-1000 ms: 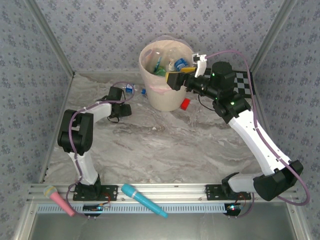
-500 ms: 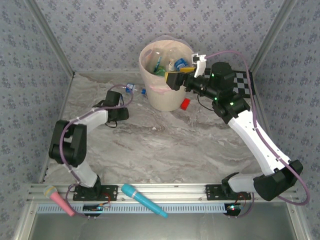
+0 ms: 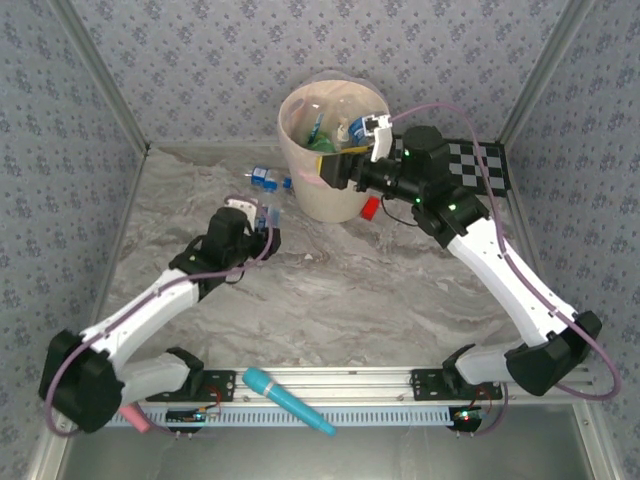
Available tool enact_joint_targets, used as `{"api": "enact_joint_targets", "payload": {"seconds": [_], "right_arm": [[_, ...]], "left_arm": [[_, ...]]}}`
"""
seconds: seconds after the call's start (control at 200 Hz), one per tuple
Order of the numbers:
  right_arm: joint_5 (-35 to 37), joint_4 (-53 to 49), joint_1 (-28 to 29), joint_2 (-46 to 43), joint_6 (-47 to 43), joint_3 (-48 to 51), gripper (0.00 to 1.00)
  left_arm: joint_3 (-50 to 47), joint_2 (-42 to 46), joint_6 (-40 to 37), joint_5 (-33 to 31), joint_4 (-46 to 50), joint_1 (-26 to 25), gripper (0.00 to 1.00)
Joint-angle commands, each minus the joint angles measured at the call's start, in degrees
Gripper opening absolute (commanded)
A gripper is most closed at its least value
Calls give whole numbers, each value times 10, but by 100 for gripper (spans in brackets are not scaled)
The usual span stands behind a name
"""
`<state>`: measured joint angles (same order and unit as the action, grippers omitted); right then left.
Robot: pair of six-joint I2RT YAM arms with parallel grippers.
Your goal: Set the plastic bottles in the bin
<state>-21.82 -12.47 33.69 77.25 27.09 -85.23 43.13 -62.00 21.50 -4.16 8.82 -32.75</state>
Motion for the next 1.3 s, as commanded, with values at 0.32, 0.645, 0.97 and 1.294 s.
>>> {"api": "enact_joint_targets", "payload": {"seconds": [0.32, 0.645, 0.97, 1.294], "right_arm": [[43, -103, 122, 130, -12, -147, 71], [23, -154, 143, 228, -8, -231, 66], [7, -165, 149, 259, -6, -256, 56], [-13, -147, 150, 234, -6, -225, 34]], "left_arm": [[-60, 234, -36, -20, 19, -60, 52], [-56, 277, -44, -23, 35, -90, 52], [-49, 274, -47, -25, 37, -92, 53], [-48, 272, -44, -30, 41, -92, 56]]}}
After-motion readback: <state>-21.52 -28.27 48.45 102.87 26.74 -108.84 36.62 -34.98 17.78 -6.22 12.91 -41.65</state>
